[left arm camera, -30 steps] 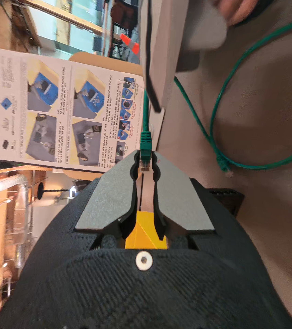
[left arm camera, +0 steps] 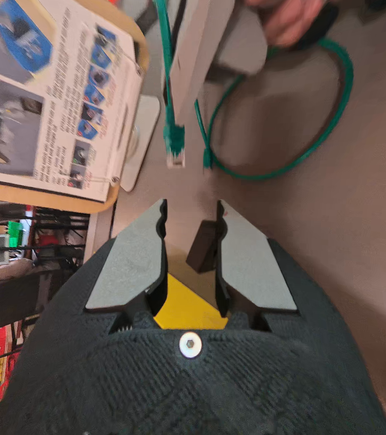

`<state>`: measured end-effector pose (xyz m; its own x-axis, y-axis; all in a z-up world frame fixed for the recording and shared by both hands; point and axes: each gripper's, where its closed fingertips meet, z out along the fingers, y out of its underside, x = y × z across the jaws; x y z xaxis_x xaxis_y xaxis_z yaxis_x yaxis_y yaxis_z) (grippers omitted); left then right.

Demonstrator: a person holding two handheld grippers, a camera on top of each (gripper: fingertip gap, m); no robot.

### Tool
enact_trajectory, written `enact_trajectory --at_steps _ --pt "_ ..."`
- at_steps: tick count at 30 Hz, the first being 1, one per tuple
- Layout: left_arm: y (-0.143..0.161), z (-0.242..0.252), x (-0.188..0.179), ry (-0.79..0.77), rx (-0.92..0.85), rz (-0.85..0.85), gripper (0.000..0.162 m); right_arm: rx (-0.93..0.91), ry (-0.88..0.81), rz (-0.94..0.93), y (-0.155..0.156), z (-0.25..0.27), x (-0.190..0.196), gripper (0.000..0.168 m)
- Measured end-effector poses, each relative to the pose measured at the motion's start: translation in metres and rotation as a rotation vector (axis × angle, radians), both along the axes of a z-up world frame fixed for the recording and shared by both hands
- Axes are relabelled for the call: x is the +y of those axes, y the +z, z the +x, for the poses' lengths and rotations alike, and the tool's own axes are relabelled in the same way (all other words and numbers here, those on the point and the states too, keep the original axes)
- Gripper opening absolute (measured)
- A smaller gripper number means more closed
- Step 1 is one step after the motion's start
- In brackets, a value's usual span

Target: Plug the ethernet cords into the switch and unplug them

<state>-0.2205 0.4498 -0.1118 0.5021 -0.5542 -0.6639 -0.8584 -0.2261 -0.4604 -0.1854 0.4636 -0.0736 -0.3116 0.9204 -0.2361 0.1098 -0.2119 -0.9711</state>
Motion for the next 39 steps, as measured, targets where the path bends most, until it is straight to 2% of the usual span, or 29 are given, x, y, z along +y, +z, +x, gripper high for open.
enact_trajectory --at_steps 2,3,7,13,15,22,25,28,30,32,35,39 --pt "-0.017 -0.014 -0.006 0.018 0.045 -0.122 0.057 0.004 0.014 0.030 -0.001 0.000 -0.004 0.004" --pt "-0.024 -0.020 -0.006 0.030 0.076 -0.157 0.058 0.002 0.012 0.041 -0.003 -0.001 -0.005 0.004" --pt "-0.043 -0.036 0.003 0.024 0.174 -0.226 0.054 -0.009 0.030 0.068 -0.008 -0.003 -0.009 0.004" --pt "-0.066 -0.039 0.002 0.012 0.153 -0.407 0.053 -0.002 0.045 0.066 -0.007 -0.001 -0.009 0.004" --pt "-0.072 -0.040 0.000 0.008 0.155 -0.448 0.042 -0.010 0.054 0.065 -0.008 -0.001 -0.010 0.005" --pt "-0.074 -0.037 -0.002 0.000 0.141 -0.396 0.038 -0.031 0.036 0.083 -0.012 -0.003 -0.008 0.004" --pt "-0.069 -0.037 -0.001 0.012 0.187 -0.276 0.025 -0.032 0.018 0.051 -0.011 -0.002 -0.002 0.004" --pt "-0.060 -0.045 0.005 0.050 0.305 -0.088 0.025 -0.022 0.016 0.004 -0.008 -0.001 0.002 0.005" --pt "-0.062 -0.050 0.005 0.082 0.363 -0.036 0.025 -0.022 0.017 -0.016 -0.008 0.000 0.003 0.005" --pt "-0.066 -0.049 0.001 0.068 0.407 -0.044 0.025 -0.033 0.013 -0.024 -0.010 -0.001 0.005 0.005" --pt "-0.071 -0.034 -0.013 0.018 0.275 -0.220 0.025 -0.040 0.004 -0.030 -0.012 -0.001 0.008 0.004" --pt "-0.063 -0.021 -0.026 -0.092 0.152 -0.386 0.025 -0.027 0.000 -0.053 -0.009 0.000 0.011 0.004"
